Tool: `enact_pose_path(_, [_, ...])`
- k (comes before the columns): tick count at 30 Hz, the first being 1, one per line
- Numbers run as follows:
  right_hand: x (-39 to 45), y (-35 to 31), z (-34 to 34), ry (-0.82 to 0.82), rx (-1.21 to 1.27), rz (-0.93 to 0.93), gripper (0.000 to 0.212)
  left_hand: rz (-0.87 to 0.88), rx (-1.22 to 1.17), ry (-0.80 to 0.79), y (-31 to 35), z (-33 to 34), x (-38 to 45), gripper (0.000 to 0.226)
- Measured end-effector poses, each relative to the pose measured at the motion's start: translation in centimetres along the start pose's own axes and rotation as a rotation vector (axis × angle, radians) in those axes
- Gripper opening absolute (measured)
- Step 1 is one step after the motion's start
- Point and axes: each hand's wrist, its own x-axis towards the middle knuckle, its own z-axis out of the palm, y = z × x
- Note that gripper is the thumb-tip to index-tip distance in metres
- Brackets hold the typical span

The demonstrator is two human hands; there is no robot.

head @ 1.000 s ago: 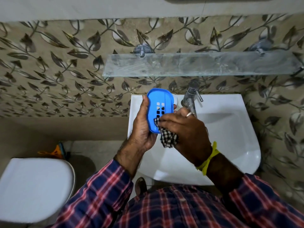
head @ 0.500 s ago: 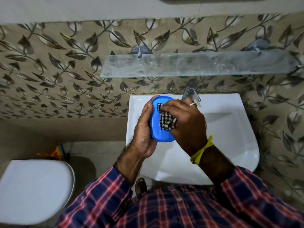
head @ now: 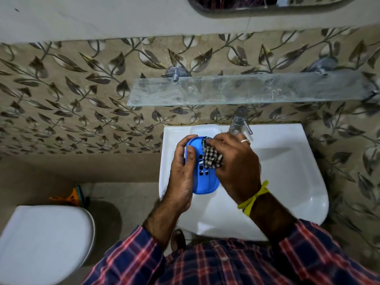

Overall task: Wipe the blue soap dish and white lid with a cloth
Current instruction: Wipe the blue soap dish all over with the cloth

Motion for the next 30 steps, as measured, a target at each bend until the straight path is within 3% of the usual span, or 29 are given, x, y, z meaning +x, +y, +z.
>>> enact_pose_path(6, [0.0,-1.1,0.3,-0.081,0.077,-0.007,0.04,0.026,0.035,0.063,0.1,-0.3,0.8,0.021])
enact_pose_path(11, [1.3,-0.5,0.3,-0.004,0.114,0.185,0.048,0.055,0.065,0.066,-0.1,0.0,1.0,0.024])
enact_pose_path(15, [0.4,-0.8,0.3,-0.078,0.138,0.14,0.042,0.055,0.05,0.056,0.1,-0.3,1.3,0.021])
enact_pose_path(20, [1.4,-0.1,0.6,-0.052,0.154,0.267,0.035,0.032,0.046,0.072,-0.1,0.6,1.5,0.022])
enact_pose_path(25, [-0.5,-0.4,0.5,-0.18,0.146,0.235,0.026,0.029,0.028,0.142,0.1,0.2,2.3,0.028])
enact_pose_path(28, [0.0,0.1,1.0,-0.12,0.17,0.321,0.028,0.006,0.04,0.143,-0.3,0.5,2.3,0.023])
enact_pose_path(30, [0.2,0.0,1.1,-0.118,0.191,0.267,0.031,0.003,0.021,0.142,-0.2,0.6,2.4,0.019])
